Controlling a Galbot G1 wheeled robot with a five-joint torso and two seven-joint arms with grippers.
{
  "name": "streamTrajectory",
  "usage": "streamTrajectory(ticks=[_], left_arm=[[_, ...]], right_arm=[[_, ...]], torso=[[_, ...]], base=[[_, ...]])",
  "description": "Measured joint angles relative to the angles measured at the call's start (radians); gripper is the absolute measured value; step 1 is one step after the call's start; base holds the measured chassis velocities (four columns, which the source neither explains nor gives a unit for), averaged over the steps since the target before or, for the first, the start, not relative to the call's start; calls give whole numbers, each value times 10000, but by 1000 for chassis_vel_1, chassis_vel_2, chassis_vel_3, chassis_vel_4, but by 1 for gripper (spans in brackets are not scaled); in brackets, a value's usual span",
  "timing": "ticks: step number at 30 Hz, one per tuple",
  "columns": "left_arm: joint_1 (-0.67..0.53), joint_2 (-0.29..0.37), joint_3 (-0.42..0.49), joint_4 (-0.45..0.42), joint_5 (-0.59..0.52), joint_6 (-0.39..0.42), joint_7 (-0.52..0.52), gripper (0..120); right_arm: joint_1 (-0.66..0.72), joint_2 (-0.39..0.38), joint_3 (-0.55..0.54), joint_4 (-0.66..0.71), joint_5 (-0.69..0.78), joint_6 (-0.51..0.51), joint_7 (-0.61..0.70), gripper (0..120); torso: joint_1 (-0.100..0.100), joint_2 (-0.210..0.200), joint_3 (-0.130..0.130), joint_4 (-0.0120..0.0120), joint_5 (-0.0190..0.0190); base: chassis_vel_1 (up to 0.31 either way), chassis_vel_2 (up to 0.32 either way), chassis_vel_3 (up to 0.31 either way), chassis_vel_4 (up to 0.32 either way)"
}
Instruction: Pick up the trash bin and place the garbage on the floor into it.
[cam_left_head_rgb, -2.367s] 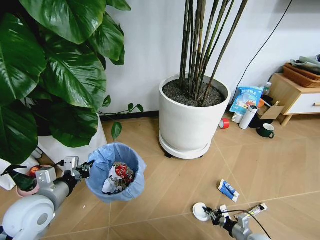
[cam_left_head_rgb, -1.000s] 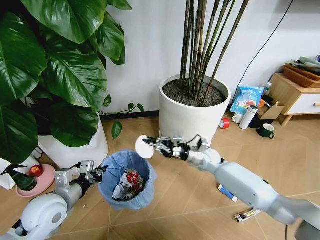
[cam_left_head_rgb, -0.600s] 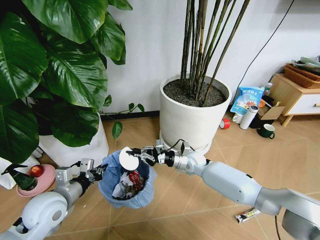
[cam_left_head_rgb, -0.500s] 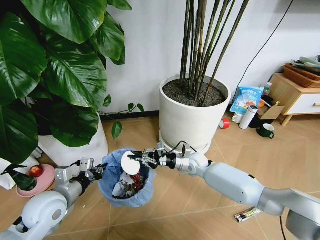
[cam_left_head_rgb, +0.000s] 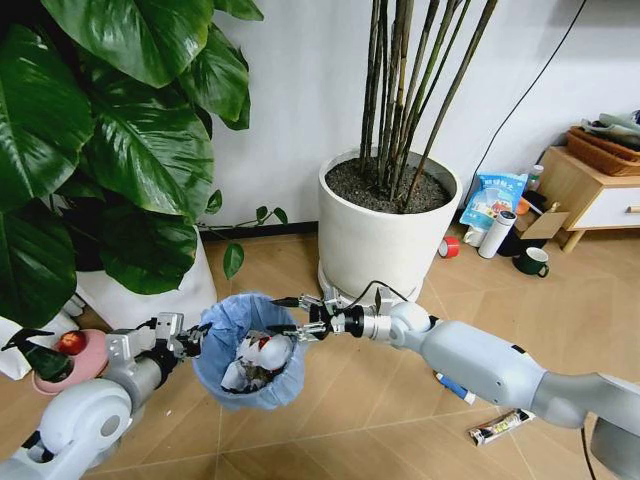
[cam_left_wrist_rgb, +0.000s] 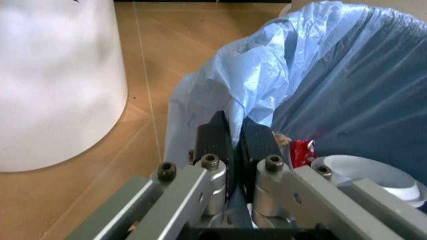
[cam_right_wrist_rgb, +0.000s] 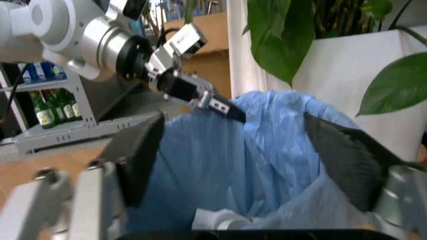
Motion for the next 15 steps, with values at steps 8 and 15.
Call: streamTrajectory(ticks=[8,15], left_arm=[[115,-98,-52,13,49,7,-44,0],[210,-133,-292,-22,19,9,-42,0]], right_arm=[[-836,-605,678,429,-280,112,1699,100],[-3070,-1367,2430,1014,-1335,-99,6662,100]], torso=[[-1,0,0,3,1],[-1,1,-1,-2,1]], base=[[0,0,0,0],[0,0,0,0]])
